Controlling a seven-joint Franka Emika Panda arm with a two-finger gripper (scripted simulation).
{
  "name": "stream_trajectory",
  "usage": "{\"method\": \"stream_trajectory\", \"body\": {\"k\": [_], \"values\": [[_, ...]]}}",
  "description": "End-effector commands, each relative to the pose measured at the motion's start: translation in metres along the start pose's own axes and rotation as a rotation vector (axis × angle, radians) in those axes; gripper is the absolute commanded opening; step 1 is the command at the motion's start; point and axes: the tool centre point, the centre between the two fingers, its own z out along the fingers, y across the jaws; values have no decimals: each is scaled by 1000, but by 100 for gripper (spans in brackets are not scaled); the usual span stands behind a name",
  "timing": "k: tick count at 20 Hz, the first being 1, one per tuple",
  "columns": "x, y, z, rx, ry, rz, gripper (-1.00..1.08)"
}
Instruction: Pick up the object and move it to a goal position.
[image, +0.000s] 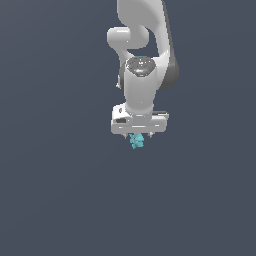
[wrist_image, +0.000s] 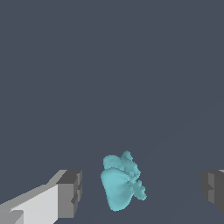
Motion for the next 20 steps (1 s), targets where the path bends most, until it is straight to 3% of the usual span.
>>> {"method": "stream_trajectory", "body": {"k": [1, 10, 20], "values": [[0, 0, 0, 0, 0, 0, 100], [4, 33, -3, -26, 3, 5, 100], [-8, 25, 14, -28, -1, -48, 100]]}}
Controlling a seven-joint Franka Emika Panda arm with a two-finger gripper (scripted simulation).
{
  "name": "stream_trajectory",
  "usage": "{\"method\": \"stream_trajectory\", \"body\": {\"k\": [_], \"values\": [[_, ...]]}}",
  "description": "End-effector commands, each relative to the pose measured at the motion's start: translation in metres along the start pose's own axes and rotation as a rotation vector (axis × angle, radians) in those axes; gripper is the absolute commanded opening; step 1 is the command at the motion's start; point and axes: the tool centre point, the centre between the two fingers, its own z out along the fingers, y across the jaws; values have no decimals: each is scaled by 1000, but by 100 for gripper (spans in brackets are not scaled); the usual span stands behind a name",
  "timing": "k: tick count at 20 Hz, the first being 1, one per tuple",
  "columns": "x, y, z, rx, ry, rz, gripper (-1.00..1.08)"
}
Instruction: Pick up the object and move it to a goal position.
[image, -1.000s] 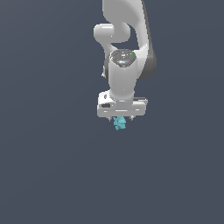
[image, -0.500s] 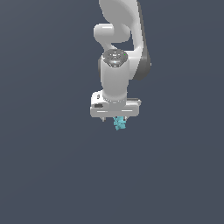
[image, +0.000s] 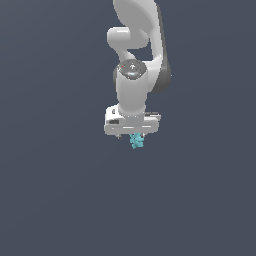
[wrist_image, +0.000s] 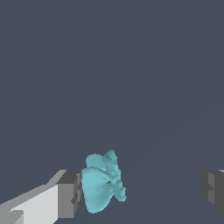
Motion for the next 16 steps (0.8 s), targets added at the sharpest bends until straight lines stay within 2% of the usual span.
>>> {"method": "stream_trajectory", "body": {"k": [1, 10, 16], "values": [[-6, -4, 9, -1, -2, -28, 100], [-45, -25, 52, -6, -11, -183, 100], [-61, -33, 67, -5, -14, -245, 100]]}}
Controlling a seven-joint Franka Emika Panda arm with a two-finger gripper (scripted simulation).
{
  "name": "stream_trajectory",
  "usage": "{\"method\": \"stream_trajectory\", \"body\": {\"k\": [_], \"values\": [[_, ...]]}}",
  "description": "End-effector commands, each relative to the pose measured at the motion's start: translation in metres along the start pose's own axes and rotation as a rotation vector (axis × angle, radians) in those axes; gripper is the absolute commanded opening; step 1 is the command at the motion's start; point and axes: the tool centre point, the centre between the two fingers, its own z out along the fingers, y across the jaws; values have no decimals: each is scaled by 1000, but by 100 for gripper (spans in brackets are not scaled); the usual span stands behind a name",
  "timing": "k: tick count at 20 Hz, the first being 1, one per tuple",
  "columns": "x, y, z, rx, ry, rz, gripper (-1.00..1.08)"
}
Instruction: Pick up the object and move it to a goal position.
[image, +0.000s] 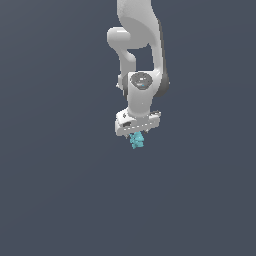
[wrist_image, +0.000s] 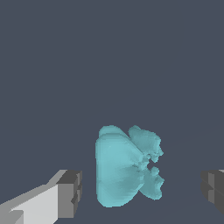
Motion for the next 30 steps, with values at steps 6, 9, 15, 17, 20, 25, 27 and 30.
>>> {"method": "stream_trajectory", "body": {"k": [6, 9, 15, 17, 20, 25, 27, 30], "values": [[-5, -4, 5, 0, -1, -21, 100], [-5, -4, 10, 0, -1, -22, 100], [-7, -5, 37, 0, 0, -24, 100], [-7, -5, 46, 0, 0, -25, 100], [-7, -5, 54, 0, 0, -25, 100], [-6, -5, 56, 0, 0, -25, -100], [-6, -5, 56, 0, 0, -25, -100], [-6, -5, 56, 0, 0, -25, -100]]}}
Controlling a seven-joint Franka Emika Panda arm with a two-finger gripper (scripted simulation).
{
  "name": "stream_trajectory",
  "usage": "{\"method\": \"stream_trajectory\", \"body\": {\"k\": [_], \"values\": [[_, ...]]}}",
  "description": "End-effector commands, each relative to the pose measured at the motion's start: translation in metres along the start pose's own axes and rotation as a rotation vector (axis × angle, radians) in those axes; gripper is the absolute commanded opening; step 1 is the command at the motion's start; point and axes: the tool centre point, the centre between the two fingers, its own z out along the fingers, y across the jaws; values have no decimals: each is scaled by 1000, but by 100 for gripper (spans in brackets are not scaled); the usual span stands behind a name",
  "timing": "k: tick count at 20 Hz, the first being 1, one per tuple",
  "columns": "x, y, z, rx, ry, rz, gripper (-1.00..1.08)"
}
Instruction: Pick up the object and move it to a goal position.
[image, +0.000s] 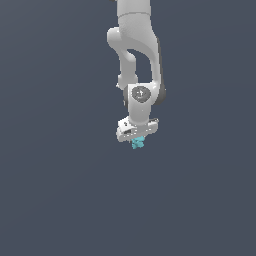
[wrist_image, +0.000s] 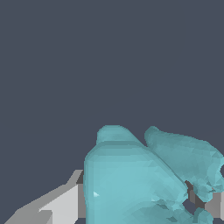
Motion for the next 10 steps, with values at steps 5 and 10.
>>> {"method": "stream_trajectory", "body": {"k": [5, 10], "values": [[0, 0, 0, 0, 0, 0, -100], [3, -2, -10, 0, 0, 0, -100]]}}
